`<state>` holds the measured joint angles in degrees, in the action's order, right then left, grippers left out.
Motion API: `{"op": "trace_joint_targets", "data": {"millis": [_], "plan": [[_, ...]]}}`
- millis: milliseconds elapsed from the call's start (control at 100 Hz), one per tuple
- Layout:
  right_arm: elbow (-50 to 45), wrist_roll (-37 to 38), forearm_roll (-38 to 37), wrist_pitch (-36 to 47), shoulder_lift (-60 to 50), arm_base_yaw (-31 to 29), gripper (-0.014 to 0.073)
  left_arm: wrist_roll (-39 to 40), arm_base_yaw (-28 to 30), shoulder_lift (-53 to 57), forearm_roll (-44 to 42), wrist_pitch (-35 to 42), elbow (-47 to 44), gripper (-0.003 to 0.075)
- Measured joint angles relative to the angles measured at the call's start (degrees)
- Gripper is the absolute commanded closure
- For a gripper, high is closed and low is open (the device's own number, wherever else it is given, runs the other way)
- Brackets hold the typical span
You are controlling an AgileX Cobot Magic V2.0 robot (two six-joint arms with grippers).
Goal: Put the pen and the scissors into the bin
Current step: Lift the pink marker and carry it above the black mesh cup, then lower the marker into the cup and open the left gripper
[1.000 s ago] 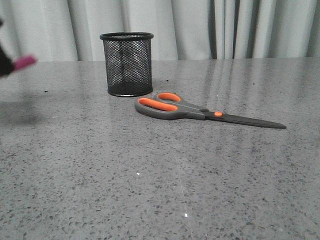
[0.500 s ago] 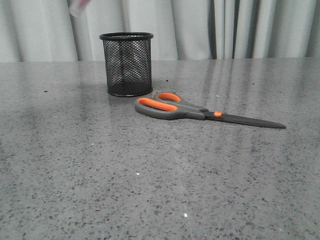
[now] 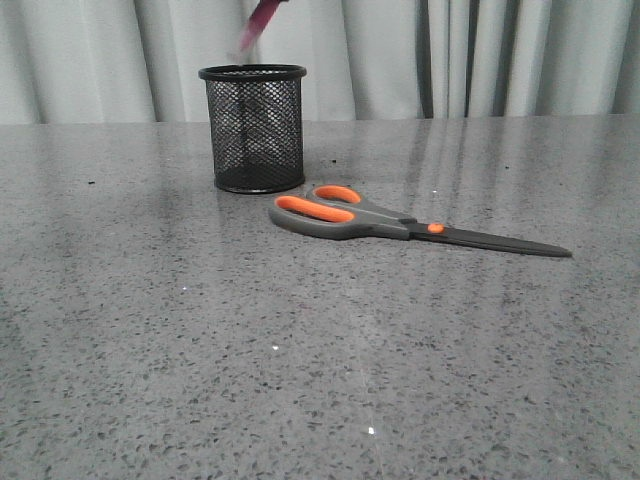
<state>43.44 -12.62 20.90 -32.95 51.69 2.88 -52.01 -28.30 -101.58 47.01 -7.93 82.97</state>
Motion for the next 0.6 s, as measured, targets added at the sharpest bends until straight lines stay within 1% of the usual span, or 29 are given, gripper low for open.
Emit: {"op": "trace_joint_targets", "data": {"millis": [150,220,270,340,390,410,460,510,560,600], "plan": [[0.00,0.00,0.00,0.00,0.00,0.00,0.0129,0.00,0.00,-1.05,0.00,-0.55,0.13,0.0736],[0.00,0.00,0.00,0.00,0.00,0.00,0.0129,0.00,0.00,-1.29,-0.14,-1.53,0.13,0.0712],[0.00,0.00,0.00,0.00,0.00,0.00,0.0129,0.00,0.00,-1.52,-0.37,-2.25,0.13,0.0673],[0.00,0.00,0.00,0.00,0.00,0.00,0.0129,0.00,0.00,-1.92,-0.45,-3.24,0.13,0.0594],[0.00,0.00,0.00,0.00,0.00,0.00,0.0129,0.00,0.00,-2.03,-0.63,-3.66,0.13,0.0507],[0.00,0.00,0.00,0.00,0.00,0.00,0.0129,0.00,0.00,-2.14,-0.74,-3.77,0.13,0.0484],[0.00,0.00,0.00,-0.10,0.00,0.00,0.0129,0.00,0.00,-2.14,-0.78,-4.07,0.13,0.0389],[0.00,0.00,0.00,-0.10,0.00,0.00,0.0129,0.00,0.00,-2.14,-0.88,-4.19,0.40,0.0321],[0.00,0.00,0.00,-0.10,0.00,0.00,0.0129,0.00,0.00,-2.14,-0.88,-4.19,0.69,0.0285],[0.00,0.00,0.00,-0.10,0.00,0.00,0.0129,0.00,0.00,-2.14,-0.88,-4.19,0.77,0.0283]]}}
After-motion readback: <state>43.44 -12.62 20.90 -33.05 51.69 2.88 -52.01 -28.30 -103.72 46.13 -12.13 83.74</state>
